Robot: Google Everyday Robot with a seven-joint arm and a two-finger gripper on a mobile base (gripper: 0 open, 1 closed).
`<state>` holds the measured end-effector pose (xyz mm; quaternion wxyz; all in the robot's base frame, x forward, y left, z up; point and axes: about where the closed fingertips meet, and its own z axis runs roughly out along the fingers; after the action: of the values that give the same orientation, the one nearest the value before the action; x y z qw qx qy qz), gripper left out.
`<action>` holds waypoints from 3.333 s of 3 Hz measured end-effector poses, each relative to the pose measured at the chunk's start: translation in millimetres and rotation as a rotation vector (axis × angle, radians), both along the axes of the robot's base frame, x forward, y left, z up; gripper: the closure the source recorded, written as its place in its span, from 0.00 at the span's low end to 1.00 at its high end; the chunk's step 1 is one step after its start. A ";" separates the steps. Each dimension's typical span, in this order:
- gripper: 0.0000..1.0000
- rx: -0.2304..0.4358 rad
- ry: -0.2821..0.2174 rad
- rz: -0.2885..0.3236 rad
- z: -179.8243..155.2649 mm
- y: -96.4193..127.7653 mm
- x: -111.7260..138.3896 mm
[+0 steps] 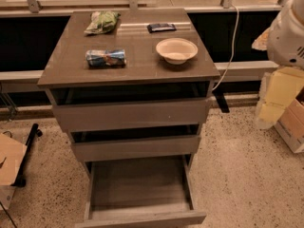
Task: Place redbull can into bottom drawer
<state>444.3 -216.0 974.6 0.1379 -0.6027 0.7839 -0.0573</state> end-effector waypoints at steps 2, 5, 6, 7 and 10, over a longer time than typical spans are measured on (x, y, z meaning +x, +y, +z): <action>0.00 0.020 -0.083 0.155 14.1 63.9 71.3; 0.00 0.082 -0.070 0.211 5.6 115.0 118.1; 0.00 0.172 -0.040 0.217 -22.5 142.0 135.6; 0.00 0.279 -0.046 0.262 -45.3 186.7 169.3; 0.00 0.539 -0.091 0.269 -89.8 288.9 290.3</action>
Offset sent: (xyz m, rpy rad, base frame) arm 0.1242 0.1140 0.0206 0.0598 -0.1194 0.2660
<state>734.6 72.9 884.9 0.3341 -0.6394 0.6772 0.1445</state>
